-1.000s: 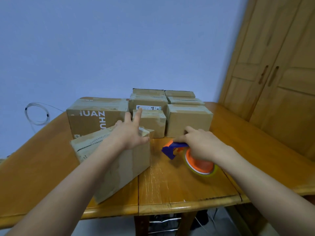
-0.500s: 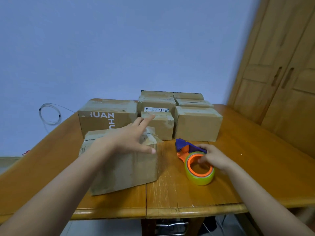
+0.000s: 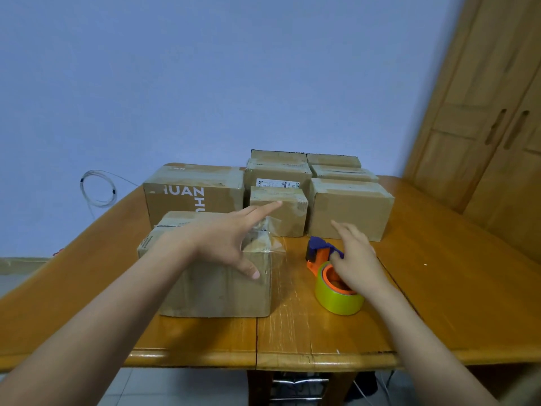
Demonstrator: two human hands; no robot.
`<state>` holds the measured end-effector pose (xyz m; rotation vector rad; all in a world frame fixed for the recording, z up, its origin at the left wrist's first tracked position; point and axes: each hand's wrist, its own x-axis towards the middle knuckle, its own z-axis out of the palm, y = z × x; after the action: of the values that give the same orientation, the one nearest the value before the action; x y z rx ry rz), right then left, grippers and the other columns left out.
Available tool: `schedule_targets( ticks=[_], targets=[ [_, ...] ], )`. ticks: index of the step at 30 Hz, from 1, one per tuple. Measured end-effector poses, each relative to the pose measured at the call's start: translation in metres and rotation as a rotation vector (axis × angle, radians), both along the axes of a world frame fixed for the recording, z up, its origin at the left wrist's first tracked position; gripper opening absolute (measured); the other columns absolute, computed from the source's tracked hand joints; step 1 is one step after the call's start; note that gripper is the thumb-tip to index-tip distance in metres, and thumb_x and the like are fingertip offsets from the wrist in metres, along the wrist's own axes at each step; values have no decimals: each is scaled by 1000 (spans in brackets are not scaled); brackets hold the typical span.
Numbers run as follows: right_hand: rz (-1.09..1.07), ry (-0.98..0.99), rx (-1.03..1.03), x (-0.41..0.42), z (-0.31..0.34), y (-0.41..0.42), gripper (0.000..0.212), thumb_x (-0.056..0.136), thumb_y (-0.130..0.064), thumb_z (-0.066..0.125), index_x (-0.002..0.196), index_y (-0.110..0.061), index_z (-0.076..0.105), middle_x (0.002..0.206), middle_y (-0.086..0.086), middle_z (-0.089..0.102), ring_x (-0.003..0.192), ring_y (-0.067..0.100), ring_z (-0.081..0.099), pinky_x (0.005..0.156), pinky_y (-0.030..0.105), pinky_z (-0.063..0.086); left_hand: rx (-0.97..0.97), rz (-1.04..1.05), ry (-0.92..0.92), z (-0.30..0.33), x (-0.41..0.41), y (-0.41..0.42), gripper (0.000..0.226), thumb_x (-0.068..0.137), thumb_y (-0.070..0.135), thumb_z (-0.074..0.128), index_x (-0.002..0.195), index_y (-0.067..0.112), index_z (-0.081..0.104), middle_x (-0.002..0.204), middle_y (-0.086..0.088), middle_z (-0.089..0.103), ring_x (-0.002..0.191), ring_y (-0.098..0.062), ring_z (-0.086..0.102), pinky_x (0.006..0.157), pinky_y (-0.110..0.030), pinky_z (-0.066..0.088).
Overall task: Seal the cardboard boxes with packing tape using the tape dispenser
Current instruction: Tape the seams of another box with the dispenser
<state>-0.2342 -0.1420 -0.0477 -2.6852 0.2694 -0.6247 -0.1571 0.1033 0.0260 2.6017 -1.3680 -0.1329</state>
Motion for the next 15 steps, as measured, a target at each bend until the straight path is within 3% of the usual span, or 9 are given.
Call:
schedule_targets(
  ticks=[3,5,7,11,15],
  targets=[
    [155,-271,194,-2,2,25,58,87,3,51,140,-20,44,135,-7,44,127,5,35,110,24,28,32,27,-87,-6,-3,-2,125,69,62,73,146,38,-22,162,7,-1,145,-15,20,116,-35,25],
    [254,-377,308,-1,-1,40,59,84,6,48,135,-25,48,130,-12,46,125,0,38,106,14,28,13,71,-95,-12,-3,-2,127,58,88,52,144,38,-26,162,5,-7,149,-16,4,120,-38,10],
    [333,-449,396,4,-8,53,60,81,3,44,132,-29,48,131,-13,47,126,-3,38,105,9,27,-16,131,-85,-17,-3,-1,128,51,96,35,148,34,-22,162,3,-5,149,-17,6,118,-33,8],
    [388,-563,501,21,-33,75,64,76,5,41,132,-24,50,135,-15,48,131,5,40,110,20,29,-107,175,17,-16,-6,0,134,46,100,26,155,25,3,161,8,5,147,-9,10,112,-22,10],
    [402,-641,499,34,-54,86,59,81,-5,37,137,-19,51,142,-8,48,137,17,37,115,32,27,-171,208,119,-13,-7,0,95,77,81,34,153,25,21,160,10,11,145,-3,9,104,-14,6]
  ],
)
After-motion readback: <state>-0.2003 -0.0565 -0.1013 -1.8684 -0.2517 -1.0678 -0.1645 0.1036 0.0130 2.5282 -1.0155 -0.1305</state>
